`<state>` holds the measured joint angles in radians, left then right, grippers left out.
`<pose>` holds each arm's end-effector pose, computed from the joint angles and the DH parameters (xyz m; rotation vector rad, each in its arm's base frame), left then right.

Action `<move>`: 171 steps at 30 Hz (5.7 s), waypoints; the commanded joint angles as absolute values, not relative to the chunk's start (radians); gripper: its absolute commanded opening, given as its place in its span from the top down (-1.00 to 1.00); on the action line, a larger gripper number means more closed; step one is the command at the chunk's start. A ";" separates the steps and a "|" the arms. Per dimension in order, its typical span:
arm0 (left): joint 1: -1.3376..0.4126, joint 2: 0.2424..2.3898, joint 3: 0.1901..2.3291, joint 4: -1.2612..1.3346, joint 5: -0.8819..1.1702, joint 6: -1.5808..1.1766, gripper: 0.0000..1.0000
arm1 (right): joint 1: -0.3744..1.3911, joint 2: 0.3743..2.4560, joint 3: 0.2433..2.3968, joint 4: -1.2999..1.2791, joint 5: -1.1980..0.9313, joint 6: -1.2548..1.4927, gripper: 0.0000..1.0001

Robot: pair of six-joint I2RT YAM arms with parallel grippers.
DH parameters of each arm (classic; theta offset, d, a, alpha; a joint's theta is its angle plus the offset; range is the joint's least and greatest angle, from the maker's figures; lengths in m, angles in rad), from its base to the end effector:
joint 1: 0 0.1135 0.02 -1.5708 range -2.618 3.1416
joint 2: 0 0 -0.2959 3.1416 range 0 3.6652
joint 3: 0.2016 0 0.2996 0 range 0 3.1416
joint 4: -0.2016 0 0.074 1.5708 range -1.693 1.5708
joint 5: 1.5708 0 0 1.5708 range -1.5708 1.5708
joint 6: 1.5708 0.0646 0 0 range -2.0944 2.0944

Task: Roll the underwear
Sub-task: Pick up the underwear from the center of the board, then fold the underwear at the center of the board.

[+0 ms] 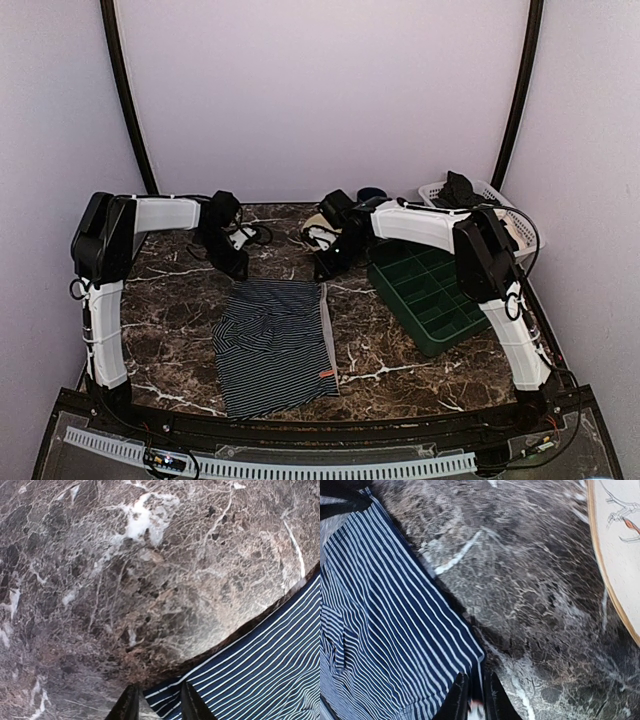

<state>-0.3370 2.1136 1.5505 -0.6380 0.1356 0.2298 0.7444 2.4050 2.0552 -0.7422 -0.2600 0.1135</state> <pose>0.4718 -0.1745 0.1322 0.8089 2.6515 -0.2157 0.4288 0.4176 0.1470 -0.9366 2.5870 0.6061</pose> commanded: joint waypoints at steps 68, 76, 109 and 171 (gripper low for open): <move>-0.265 2.116 1.560 -0.746 0.426 0.390 0.71 | 0.712 2.486 2.215 -0.827 -0.189 0.065 1.00; -0.256 2.114 1.668 -0.699 0.314 0.323 1.00 | 0.704 2.451 2.213 -0.818 -0.157 0.055 1.00; -0.306 1.677 1.031 -0.576 0.476 -0.021 1.00 | 0.824 2.156 1.577 -0.530 -0.477 0.075 1.00; -0.456 1.473 0.845 -0.628 0.639 -0.223 0.46 | 0.810 1.999 1.469 -0.688 -0.539 -0.011 0.33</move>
